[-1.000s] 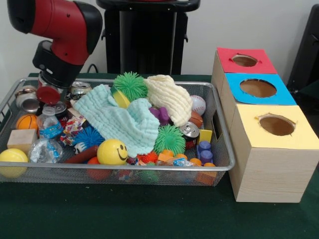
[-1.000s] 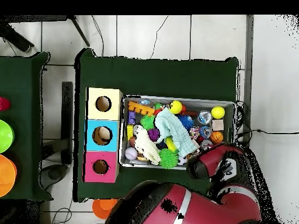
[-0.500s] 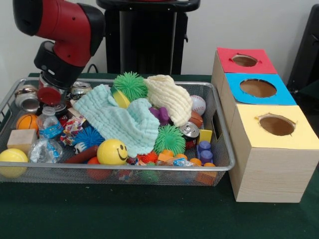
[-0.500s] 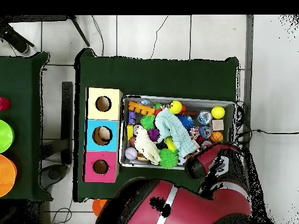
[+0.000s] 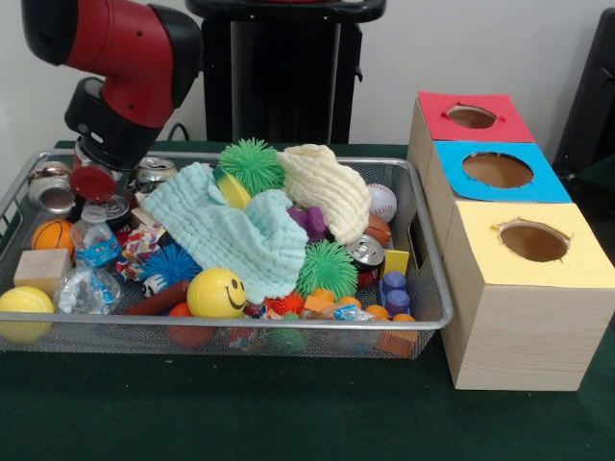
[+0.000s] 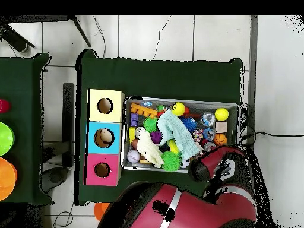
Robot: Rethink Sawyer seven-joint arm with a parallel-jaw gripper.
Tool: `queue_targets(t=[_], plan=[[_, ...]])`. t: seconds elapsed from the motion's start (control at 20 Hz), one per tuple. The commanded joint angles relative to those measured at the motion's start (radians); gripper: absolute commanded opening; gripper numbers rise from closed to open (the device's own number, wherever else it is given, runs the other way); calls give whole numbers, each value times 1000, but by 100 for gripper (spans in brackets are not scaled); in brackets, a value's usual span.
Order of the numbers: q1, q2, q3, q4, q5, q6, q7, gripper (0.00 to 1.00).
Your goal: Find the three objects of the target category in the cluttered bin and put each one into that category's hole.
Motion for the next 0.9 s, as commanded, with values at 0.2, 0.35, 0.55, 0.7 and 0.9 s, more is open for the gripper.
queue_targets(t=[0.2,0.35,0.55,0.7,0.9], plan=[[-51,13,-73,-58,8,35,218,0],[-47,12,-79,-52,8,20,228,0],[-37,21,-91,-52,13,4,240,0],[-37,12,-85,-43,28,13,225,0],[-2,26,-120,-34,30,-4,261,0]])
